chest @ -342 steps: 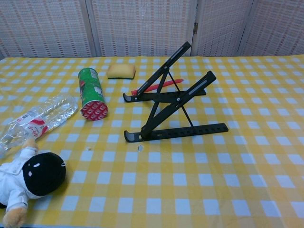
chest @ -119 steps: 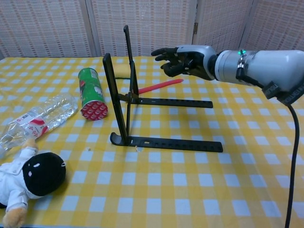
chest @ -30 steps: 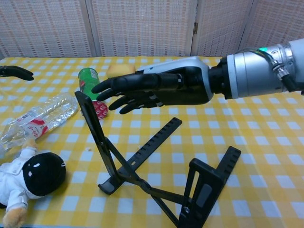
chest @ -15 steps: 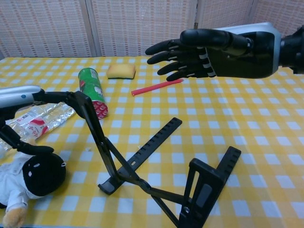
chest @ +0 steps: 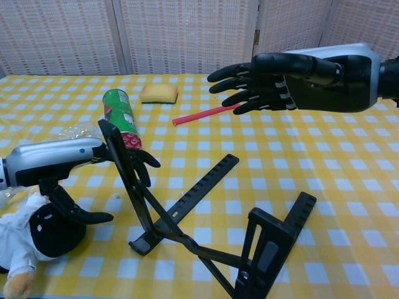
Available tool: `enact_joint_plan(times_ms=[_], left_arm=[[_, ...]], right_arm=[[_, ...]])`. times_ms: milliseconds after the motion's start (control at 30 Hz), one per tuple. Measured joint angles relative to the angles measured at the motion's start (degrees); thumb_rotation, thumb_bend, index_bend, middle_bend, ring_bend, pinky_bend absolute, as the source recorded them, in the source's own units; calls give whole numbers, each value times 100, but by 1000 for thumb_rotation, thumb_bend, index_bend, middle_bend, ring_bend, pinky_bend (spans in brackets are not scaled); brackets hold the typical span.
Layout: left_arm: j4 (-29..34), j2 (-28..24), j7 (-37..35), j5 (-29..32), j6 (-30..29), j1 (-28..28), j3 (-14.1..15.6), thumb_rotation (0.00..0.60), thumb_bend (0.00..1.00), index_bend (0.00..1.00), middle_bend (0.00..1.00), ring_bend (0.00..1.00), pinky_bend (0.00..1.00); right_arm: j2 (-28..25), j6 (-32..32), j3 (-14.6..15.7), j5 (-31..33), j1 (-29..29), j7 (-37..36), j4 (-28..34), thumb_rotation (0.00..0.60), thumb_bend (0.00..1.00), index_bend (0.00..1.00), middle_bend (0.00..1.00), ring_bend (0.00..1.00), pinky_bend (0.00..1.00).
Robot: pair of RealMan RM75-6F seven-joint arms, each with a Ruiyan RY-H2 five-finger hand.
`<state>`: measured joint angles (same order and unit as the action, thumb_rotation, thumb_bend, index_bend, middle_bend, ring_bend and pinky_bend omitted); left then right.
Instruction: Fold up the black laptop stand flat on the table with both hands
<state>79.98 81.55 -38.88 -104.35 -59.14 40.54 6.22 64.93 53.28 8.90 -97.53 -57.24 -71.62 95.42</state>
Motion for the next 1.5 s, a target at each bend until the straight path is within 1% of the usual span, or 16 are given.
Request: enact_joint_plan(times_ms=[400, 1000, 1300, 1500], left_arm=[[-172, 412, 165, 336, 175, 135, 16, 600, 412, 407, 170, 99, 0], [-366, 640, 119, 490, 85, 151, 141, 600, 427, 453, 185, 111, 0], [-422, 712, 179, 584, 50, 138, 143, 600, 450, 474, 188, 112, 0], [-444, 721, 210, 636, 67, 141, 150, 600, 457, 470, 188, 112, 0]], right_arm=[[87, -69, -29, -59, 89, -88, -166, 234, 249, 0, 0, 37, 0], [110, -168, 8, -64, 219, -134, -303, 232, 249, 0, 0, 37, 0], [116, -136, 12, -107, 270, -163, -348, 233, 250, 0, 0, 35, 0], [122, -130, 13, -136, 281, -187, -373, 230, 250, 0, 0, 35, 0]])
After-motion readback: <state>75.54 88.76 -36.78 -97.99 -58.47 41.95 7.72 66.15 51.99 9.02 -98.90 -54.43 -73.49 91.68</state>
